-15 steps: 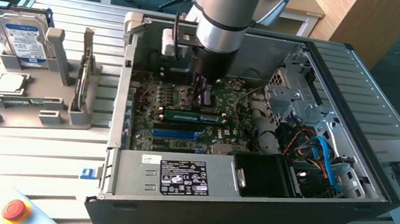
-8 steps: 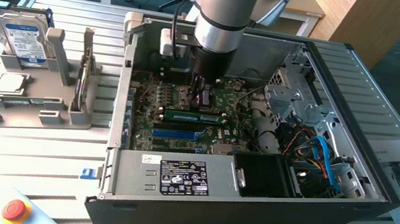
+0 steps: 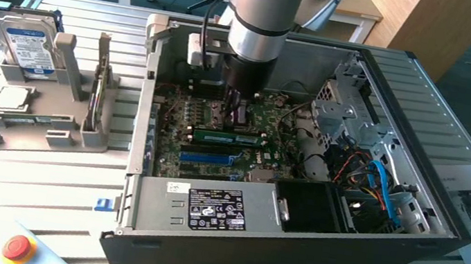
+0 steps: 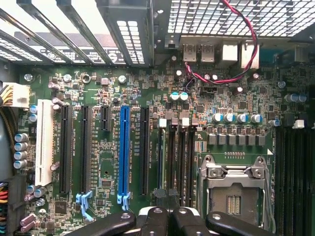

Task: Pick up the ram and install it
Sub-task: 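Press down the ram until it locks into place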

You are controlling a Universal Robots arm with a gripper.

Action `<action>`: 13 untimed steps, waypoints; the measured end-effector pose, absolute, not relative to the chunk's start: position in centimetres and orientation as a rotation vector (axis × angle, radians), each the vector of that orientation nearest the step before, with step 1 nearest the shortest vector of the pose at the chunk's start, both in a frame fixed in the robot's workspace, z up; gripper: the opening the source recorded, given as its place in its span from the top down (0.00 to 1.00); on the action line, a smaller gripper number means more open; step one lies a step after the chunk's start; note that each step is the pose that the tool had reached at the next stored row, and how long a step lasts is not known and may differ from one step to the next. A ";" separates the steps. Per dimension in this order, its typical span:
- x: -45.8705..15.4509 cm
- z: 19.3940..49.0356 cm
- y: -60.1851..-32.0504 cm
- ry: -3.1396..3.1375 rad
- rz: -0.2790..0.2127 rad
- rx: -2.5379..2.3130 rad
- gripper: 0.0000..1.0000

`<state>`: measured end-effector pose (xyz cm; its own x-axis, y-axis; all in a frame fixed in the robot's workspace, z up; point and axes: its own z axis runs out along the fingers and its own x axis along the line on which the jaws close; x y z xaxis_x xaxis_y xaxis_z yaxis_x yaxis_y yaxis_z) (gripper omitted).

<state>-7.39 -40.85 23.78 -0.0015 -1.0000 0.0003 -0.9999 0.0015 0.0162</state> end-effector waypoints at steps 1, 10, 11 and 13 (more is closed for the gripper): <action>-7.5 23.8 -40.8 -2.215 -0.017 2.211 0.89; -7.5 23.7 -40.8 -2.215 -0.017 2.212 0.89; -7.5 23.6 -40.8 -2.215 -0.017 2.212 0.89; -7.5 23.6 -40.8 -2.215 -0.017 2.212 0.89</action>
